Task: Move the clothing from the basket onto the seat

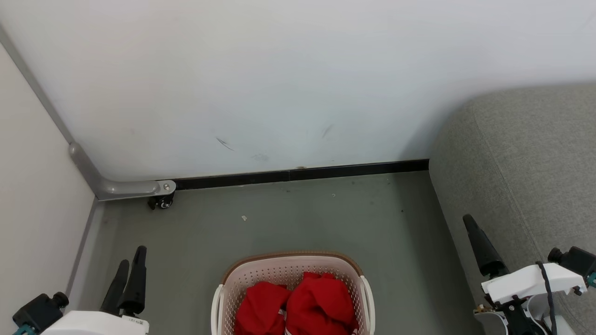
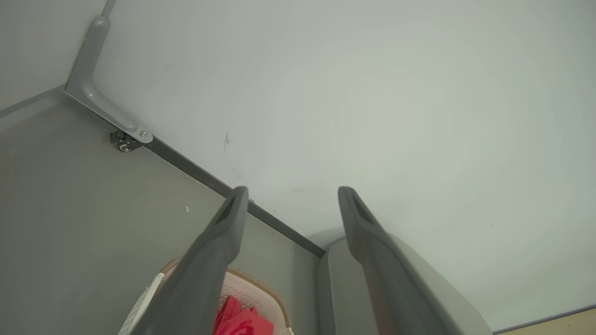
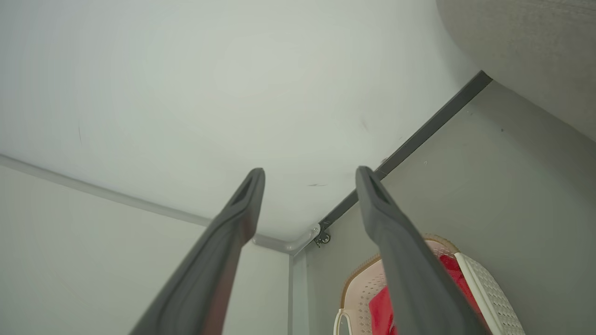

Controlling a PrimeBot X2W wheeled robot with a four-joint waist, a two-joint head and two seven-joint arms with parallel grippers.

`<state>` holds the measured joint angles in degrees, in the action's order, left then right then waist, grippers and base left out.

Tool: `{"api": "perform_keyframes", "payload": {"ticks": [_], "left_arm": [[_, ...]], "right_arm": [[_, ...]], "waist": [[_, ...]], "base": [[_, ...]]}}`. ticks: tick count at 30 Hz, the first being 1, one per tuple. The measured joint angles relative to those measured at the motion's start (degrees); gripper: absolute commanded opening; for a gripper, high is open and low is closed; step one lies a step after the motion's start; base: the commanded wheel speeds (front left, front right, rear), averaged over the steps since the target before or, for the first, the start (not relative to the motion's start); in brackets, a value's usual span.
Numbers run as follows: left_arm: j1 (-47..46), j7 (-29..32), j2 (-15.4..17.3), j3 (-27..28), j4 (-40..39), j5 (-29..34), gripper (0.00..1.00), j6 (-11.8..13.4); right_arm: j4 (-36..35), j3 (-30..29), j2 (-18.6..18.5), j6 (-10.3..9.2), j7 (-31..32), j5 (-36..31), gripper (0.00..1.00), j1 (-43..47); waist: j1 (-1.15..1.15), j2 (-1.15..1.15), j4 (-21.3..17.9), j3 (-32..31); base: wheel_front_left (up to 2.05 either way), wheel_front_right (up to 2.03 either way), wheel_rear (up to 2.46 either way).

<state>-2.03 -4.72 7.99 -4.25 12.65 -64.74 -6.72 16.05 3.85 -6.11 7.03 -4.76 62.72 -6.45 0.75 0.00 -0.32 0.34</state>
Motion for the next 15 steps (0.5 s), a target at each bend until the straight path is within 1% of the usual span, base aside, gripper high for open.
{"api": "perform_keyframes", "payload": {"ticks": [9, 15], "left_arm": [[-1.34, -1.71, -0.38, 0.44, -2.11, 7.93, 1.00, -0.07], [-1.39, -3.02, -0.38, 0.07, -2.79, 13.82, 1.00, -0.07]], "right_arm": [[-1.11, 0.99, -0.48, 0.01, -1.81, -10.02, 1.00, -1.20], [-1.36, 2.11, -0.62, 0.02, -2.99, -16.21, 1.00, -1.27]], "waist": [[-0.46, 0.00, -0.09, 0.71], [-0.62, 0.00, -0.10, 1.19]], "base": [[0.00, 0.00, 0.00], [0.00, 0.00, 0.00]]}}
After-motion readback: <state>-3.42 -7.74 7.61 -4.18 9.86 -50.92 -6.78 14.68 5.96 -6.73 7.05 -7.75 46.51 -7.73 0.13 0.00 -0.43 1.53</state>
